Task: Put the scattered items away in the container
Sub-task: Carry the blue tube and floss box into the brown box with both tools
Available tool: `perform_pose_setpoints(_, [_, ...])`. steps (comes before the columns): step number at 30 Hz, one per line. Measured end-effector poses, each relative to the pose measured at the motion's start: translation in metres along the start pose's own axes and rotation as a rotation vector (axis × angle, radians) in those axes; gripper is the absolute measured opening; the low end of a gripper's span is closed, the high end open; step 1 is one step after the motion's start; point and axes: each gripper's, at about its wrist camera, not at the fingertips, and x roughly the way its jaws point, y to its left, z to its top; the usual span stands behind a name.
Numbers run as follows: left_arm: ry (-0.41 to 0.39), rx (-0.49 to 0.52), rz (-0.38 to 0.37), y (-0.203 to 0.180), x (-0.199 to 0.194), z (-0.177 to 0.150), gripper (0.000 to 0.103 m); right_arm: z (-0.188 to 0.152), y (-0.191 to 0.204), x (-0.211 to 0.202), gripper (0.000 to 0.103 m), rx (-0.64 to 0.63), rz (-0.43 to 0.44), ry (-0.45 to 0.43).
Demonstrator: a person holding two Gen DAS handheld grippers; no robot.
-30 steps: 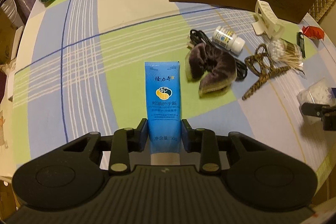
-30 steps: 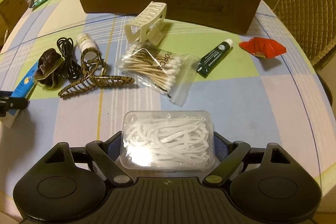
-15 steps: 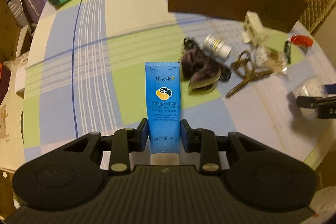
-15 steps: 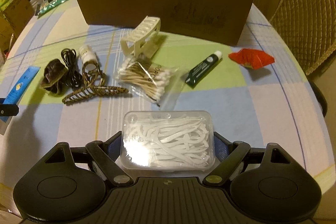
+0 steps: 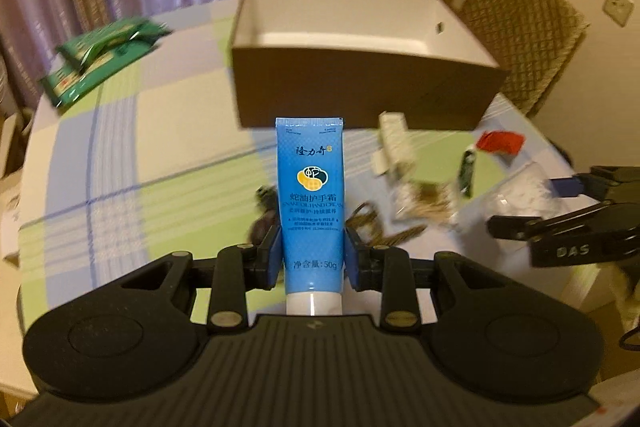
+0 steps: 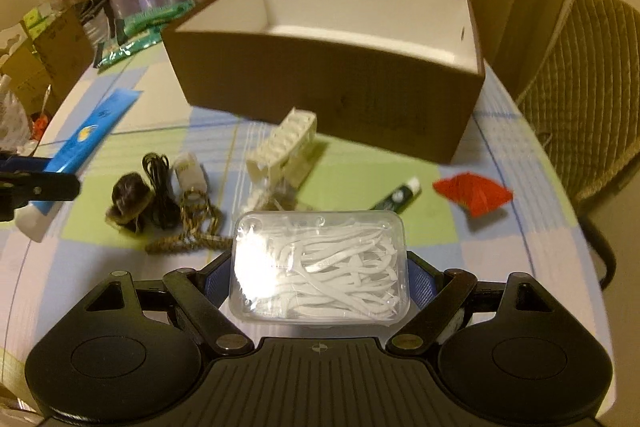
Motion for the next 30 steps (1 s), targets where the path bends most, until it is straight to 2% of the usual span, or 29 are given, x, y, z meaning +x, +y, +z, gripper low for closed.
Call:
perform_pose_setpoints(8, [-0.056,0.031,-0.051,-0.021,0.01,0.038,0.027,0.036,-0.01,-0.004,0.083,-0.025,0.019,-0.067])
perform_pose_setpoints(17, [-0.124,0.046,-0.062,-0.025,0.024,0.091,0.027,0.094,-0.024,0.001,0.083,-0.073,0.036,-0.151])
perform_pose_setpoints(24, [-0.157,0.059,-0.055,-0.028,0.045,0.136,0.027,0.146,-0.038,0.02,0.083,-0.09,0.022,-0.202])
perform_pose_setpoints(30, [-0.17,0.046,-0.059,-0.027,0.075,0.175,0.027,0.178,-0.053,0.049,0.083,-0.094,0.021,-0.198])
